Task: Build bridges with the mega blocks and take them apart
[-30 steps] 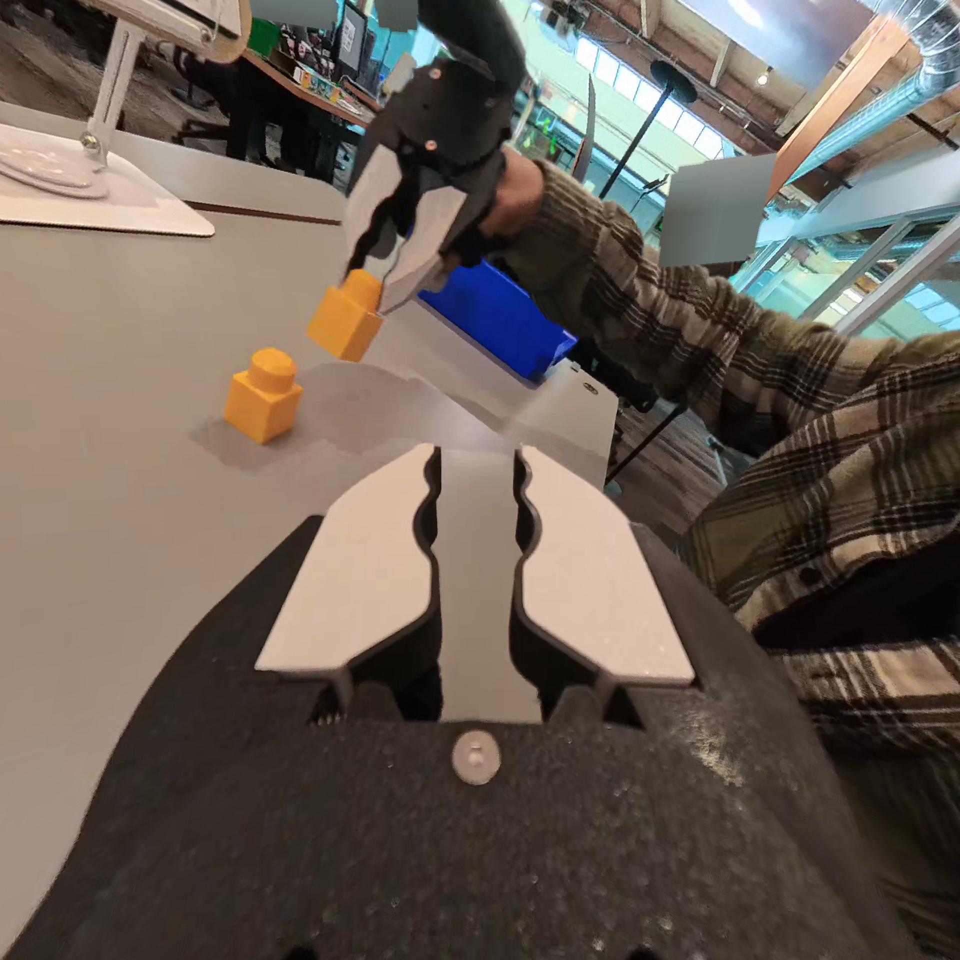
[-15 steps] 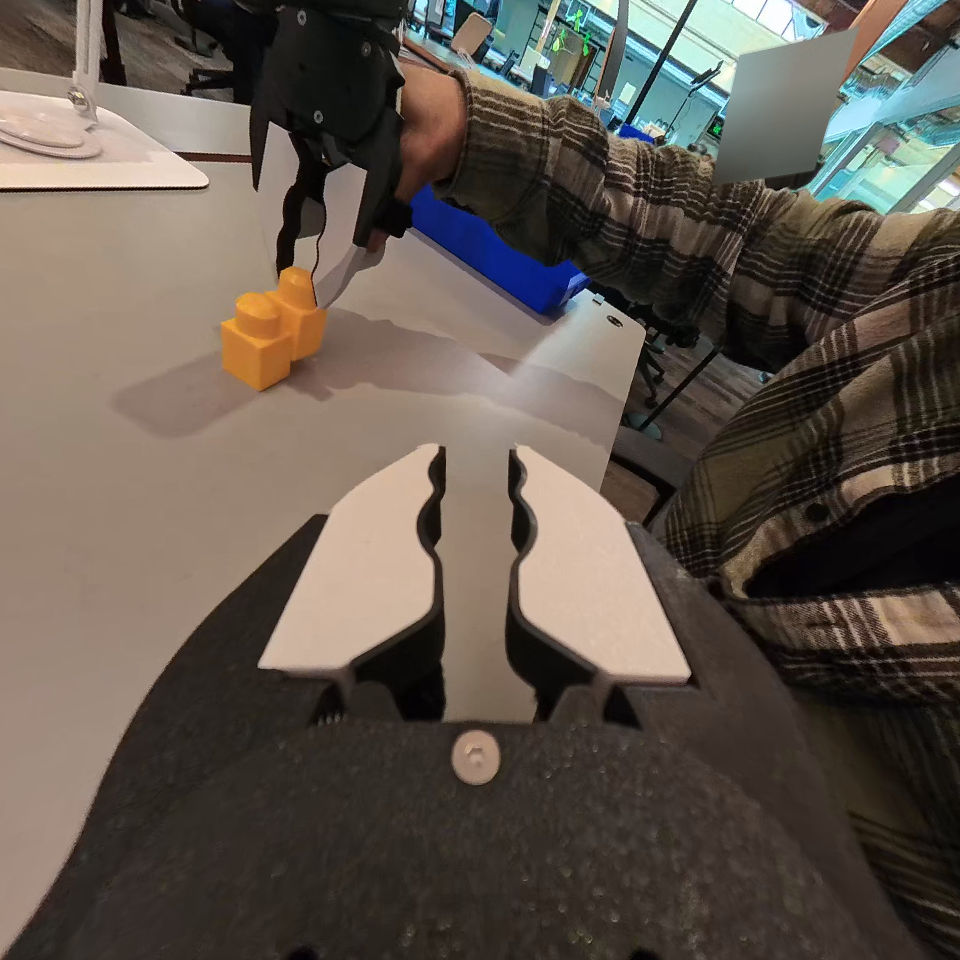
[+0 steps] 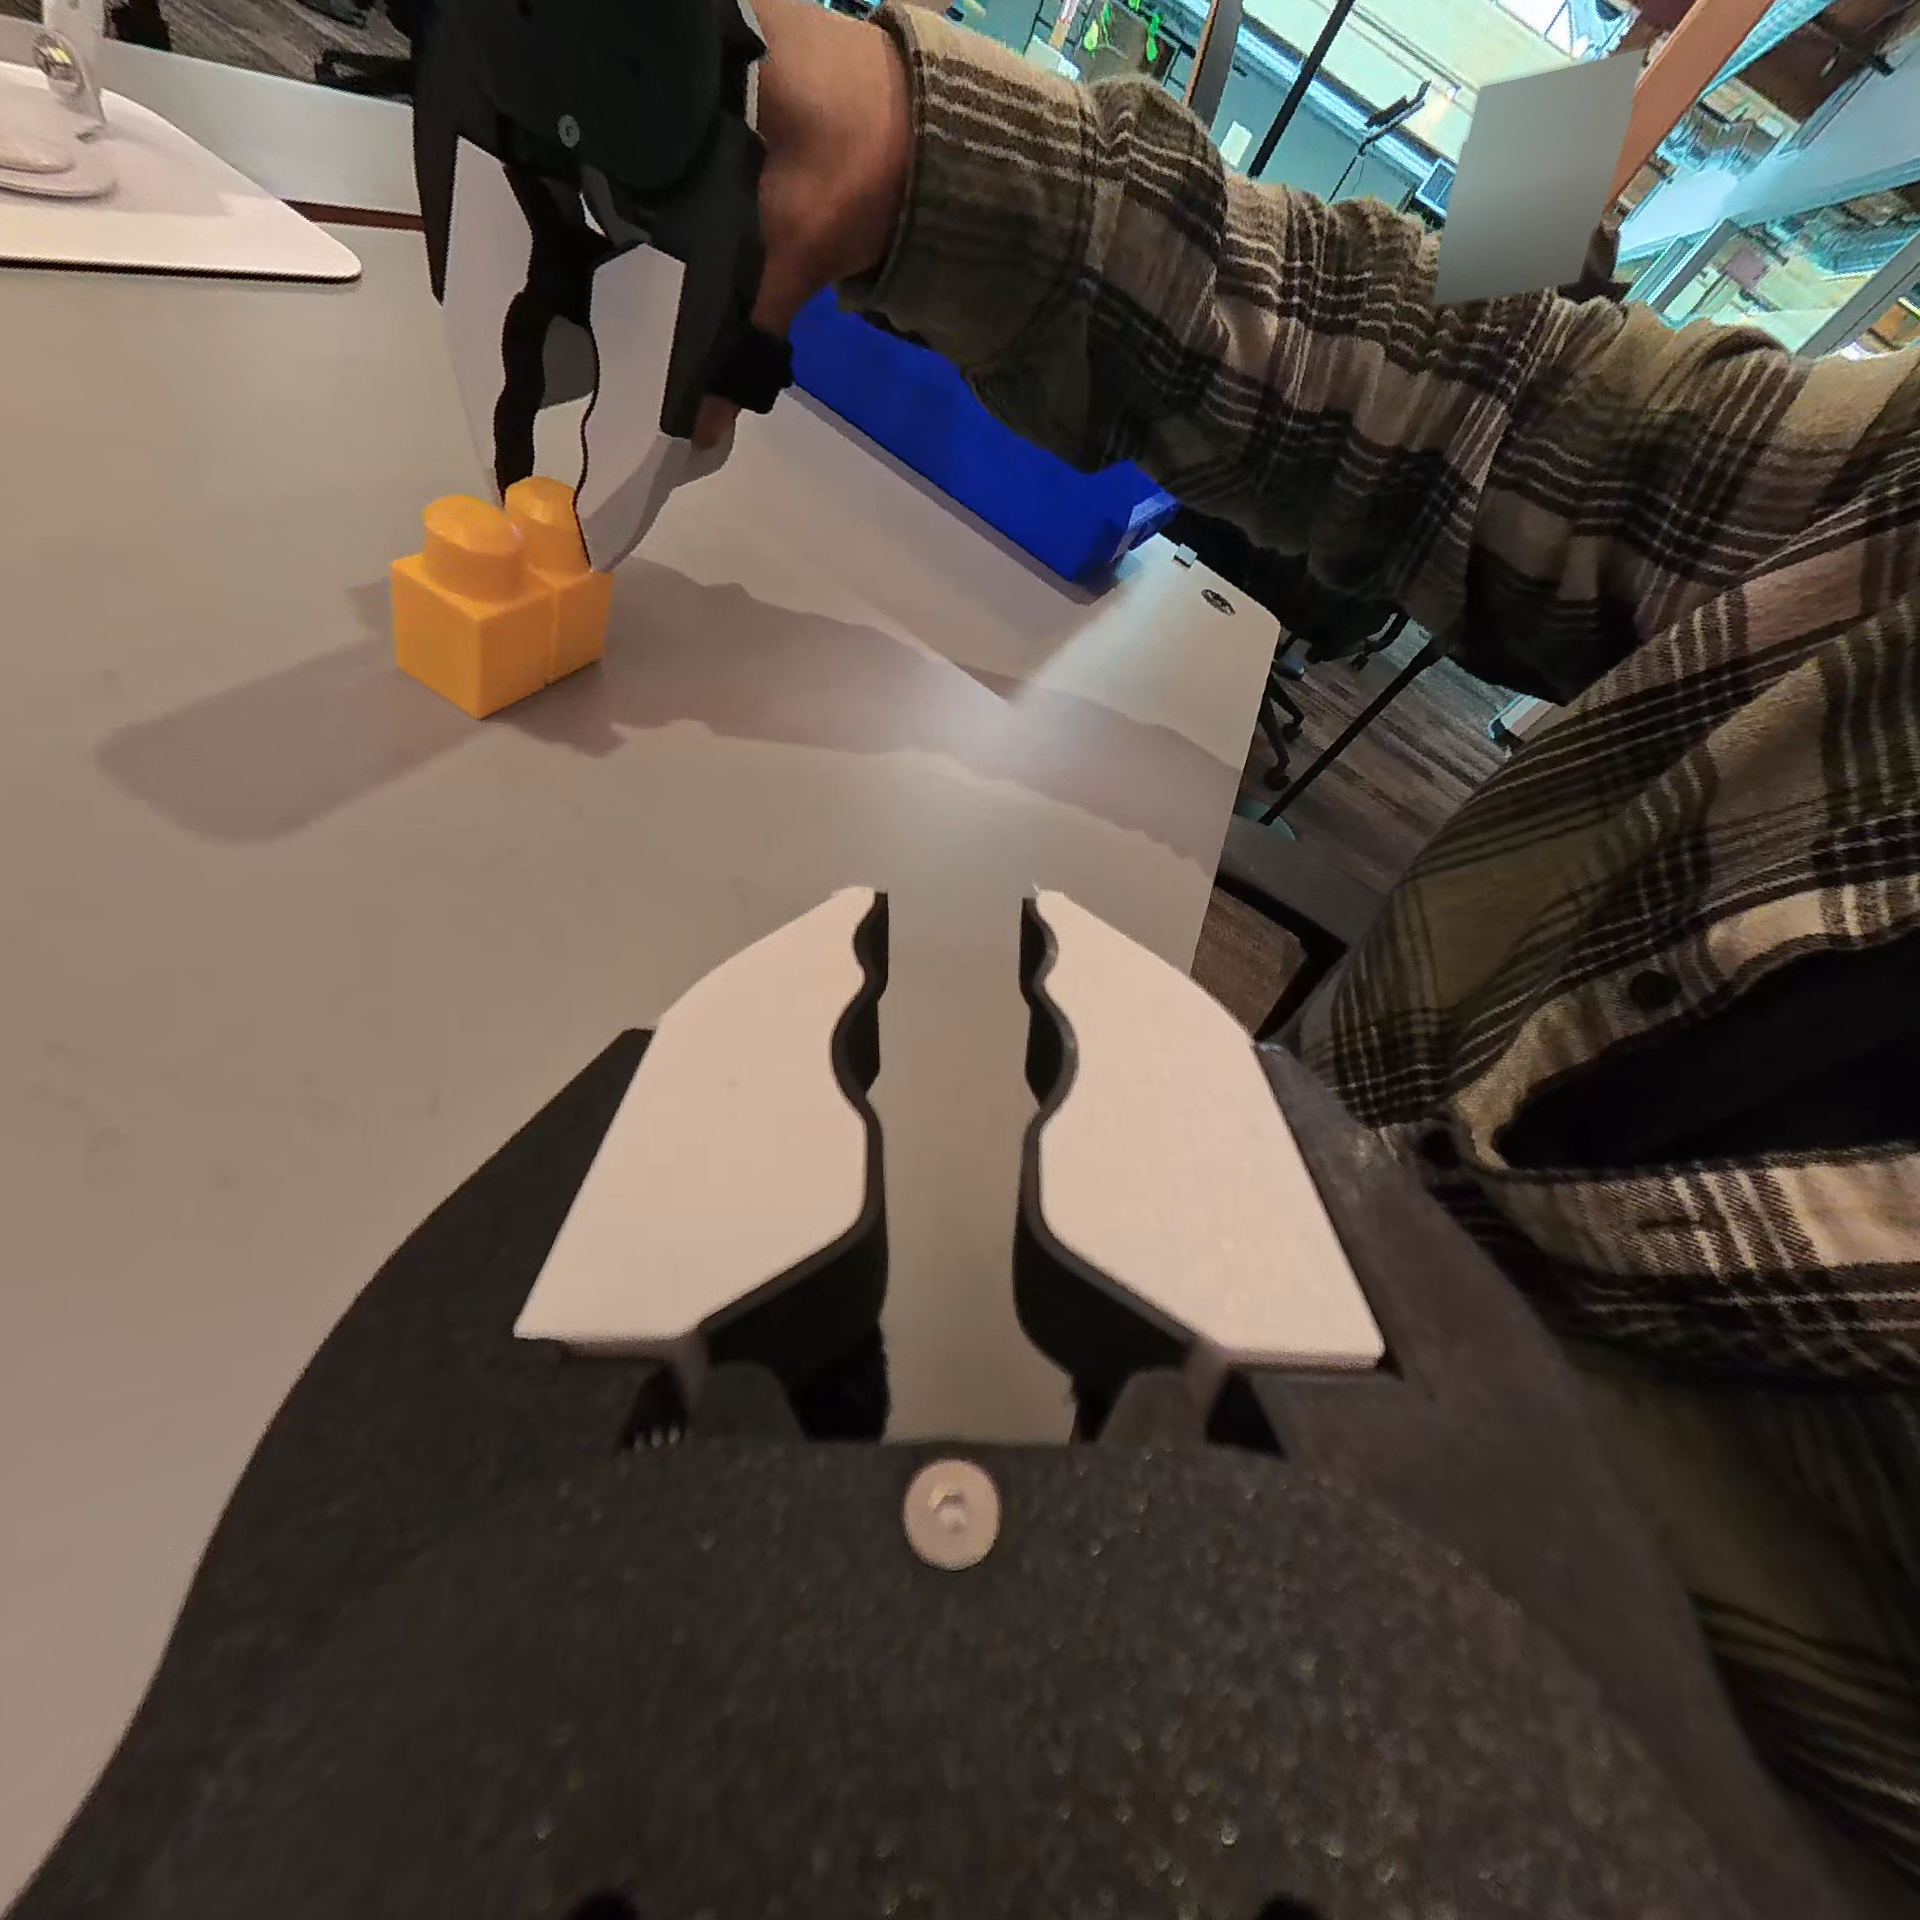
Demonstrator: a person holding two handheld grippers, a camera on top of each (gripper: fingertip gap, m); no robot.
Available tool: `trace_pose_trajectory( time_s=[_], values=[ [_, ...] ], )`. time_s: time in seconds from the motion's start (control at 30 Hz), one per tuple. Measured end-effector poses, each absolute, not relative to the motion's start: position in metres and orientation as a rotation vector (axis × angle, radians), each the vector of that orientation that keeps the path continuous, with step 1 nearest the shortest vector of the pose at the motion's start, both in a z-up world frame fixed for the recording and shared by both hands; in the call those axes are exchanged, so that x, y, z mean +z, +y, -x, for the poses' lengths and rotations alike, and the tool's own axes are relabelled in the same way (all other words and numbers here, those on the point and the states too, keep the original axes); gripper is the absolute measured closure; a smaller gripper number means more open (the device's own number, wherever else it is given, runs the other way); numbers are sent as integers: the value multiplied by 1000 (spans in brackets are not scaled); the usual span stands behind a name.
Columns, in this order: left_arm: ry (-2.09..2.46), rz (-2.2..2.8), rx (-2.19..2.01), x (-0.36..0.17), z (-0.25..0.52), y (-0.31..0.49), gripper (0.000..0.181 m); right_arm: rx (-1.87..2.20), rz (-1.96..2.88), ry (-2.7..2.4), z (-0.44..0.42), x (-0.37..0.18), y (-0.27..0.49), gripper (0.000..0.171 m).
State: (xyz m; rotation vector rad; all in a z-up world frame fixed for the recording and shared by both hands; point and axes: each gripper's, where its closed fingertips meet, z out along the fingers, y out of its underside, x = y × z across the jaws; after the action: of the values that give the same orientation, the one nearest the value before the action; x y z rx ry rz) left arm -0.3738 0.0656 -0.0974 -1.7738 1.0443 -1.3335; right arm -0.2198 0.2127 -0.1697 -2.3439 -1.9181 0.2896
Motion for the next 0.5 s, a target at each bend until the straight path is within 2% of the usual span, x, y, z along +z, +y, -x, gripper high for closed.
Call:
trace_pose_trajectory(
  time_s=[0.27, 0.43, 0.5],
  values=[
    [1056, 1777, -1332, -101, 374, 65, 157, 320, 2386, -1895, 220, -169, 212, 140],
    [1051, 1764, -1327, -101, 374, 65, 153, 391, 2342, -1818, 223, -153, 212, 112],
    [1049, 1748, -1319, -99, 375, 65, 152, 429, 2302, -1748, 222, -138, 209, 107]
  ],
)
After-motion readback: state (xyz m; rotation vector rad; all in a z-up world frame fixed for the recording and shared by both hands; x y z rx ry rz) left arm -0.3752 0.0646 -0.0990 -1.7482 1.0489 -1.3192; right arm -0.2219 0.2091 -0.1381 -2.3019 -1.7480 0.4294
